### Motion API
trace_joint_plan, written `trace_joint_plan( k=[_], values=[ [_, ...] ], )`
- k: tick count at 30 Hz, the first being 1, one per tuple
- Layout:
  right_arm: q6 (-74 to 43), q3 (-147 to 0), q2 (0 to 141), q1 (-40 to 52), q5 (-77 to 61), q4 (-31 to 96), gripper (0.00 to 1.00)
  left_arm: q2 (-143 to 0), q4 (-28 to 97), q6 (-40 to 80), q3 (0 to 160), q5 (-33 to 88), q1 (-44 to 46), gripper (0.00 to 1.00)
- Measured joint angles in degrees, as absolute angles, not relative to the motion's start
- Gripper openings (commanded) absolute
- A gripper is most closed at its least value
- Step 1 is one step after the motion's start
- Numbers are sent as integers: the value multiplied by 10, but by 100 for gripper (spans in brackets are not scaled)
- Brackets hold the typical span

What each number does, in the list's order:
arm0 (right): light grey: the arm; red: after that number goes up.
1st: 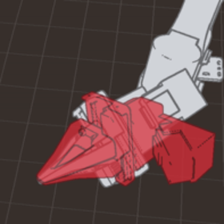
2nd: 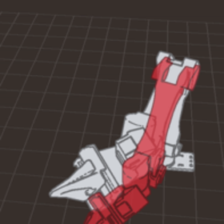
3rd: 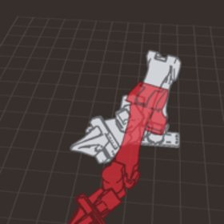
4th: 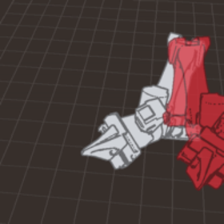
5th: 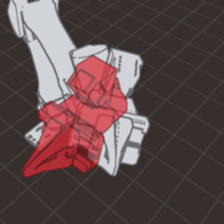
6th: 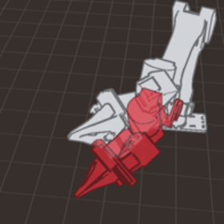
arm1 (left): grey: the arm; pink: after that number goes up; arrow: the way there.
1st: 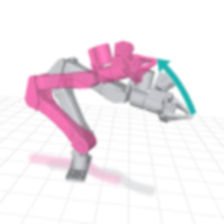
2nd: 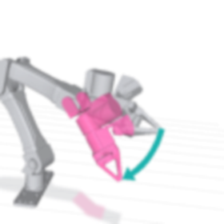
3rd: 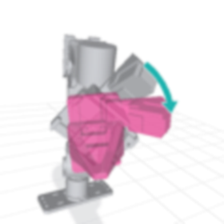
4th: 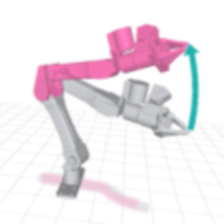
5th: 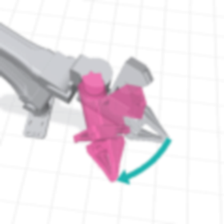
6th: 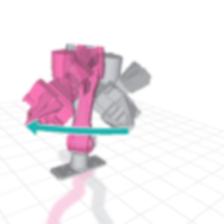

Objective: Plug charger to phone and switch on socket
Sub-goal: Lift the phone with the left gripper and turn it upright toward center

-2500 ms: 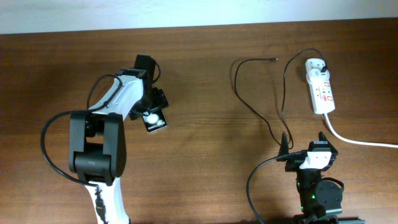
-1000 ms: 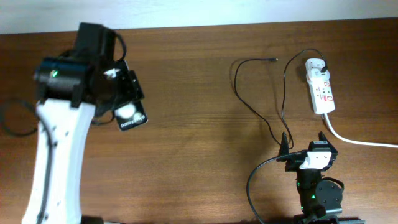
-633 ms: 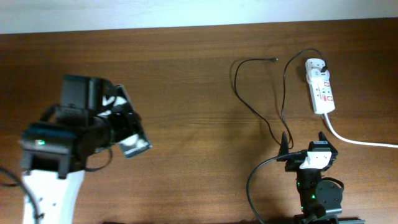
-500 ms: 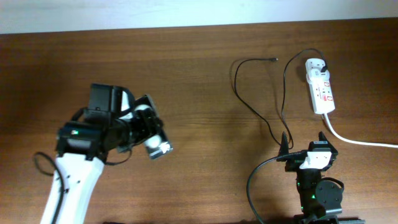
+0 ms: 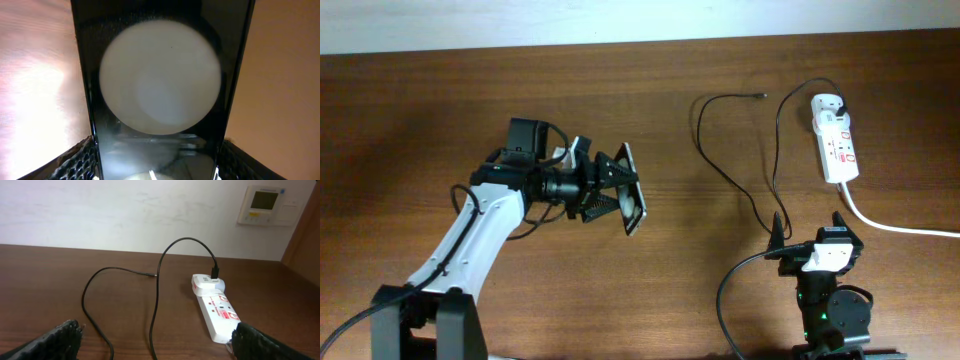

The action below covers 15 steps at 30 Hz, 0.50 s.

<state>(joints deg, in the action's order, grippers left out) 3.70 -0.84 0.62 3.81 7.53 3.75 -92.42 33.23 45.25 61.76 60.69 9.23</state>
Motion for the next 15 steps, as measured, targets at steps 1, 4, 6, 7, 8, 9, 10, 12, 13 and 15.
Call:
trace_joint_plan(
  k=[1, 4, 6, 7, 8, 9, 10, 12, 13, 15],
  values=[
    [37, -8, 6, 38, 75, 37, 98, -924, 326, 464, 618, 633, 90, 62],
    [37, -8, 6, 38, 75, 37, 98, -924, 307, 522, 618, 694, 80, 61],
    [37, -8, 6, 38, 75, 37, 98, -924, 306, 557, 618, 707, 76, 61],
    [37, -8, 6, 38, 75, 37, 98, -924, 305, 571, 618, 711, 76, 61],
    [37, -8, 6, 38, 75, 37, 98, -924, 305, 585, 618, 714, 76, 61],
    [37, -8, 6, 38, 75, 37, 98, -924, 305, 594, 618, 716, 76, 61],
    [37, -8, 6, 38, 75, 37, 98, -924, 304, 597, 618, 716, 76, 61],
    [37, -8, 6, 38, 75, 37, 98, -924, 303, 603, 618, 717, 76, 61],
    [37, -8, 6, 38, 75, 37, 98, -924, 303, 604, 618, 717, 76, 61],
    [37, -8, 6, 38, 75, 37, 98, -924, 303, 606, 618, 717, 76, 61]
  ],
)
